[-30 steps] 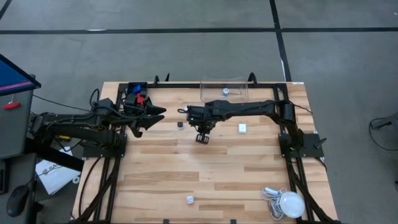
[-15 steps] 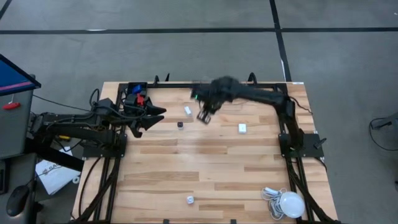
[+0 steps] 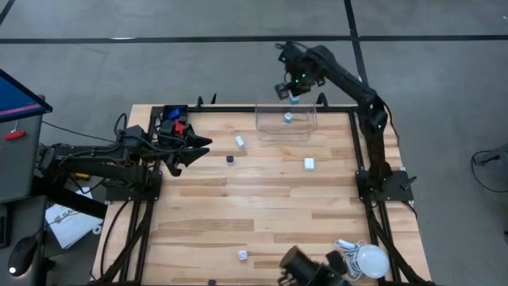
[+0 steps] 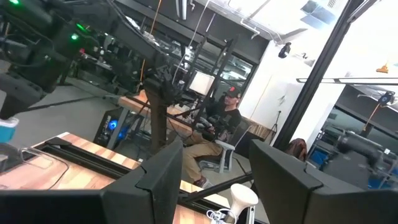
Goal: Pick & Place Office items
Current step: Put the blue charger adapter into the transparent bin
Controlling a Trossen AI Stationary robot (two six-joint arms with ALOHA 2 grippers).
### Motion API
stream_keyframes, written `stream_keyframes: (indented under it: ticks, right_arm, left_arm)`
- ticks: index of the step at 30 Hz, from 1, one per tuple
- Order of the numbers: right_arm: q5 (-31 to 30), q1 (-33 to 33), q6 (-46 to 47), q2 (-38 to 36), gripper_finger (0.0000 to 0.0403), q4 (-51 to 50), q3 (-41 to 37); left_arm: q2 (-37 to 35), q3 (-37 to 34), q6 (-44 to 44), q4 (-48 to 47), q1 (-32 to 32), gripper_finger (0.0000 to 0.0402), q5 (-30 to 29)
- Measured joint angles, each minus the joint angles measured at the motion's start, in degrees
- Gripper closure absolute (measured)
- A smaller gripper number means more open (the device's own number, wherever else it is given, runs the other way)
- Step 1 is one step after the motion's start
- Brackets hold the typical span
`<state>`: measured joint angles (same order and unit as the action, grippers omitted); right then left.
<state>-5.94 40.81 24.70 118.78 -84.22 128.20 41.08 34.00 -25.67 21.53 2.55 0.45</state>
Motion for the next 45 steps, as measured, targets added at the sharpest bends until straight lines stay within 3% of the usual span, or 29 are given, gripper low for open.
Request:
stream_keyframes:
  ticks: [5,24,45]
  right_arm:
    - [5.7,2.6,2.3,0.0,0.0402,2.0,-3.3]
    - [5.9,1.7,1.7,0.1,0.0402,17.5,-28.3]
    - [4.7,2.7,0.3,-0.2,0.0392,31.6,-36.6]
  left_arm:
    - [0.0,0.0,0.9,0.0,0.0,0.0220,0.0]
    - [0.0,0.0,-0.3,0.0,0.0,0.0220,-0.1]
    - [0.0,0.0,-2.3,0.5,0.0,0.0220,-1.5]
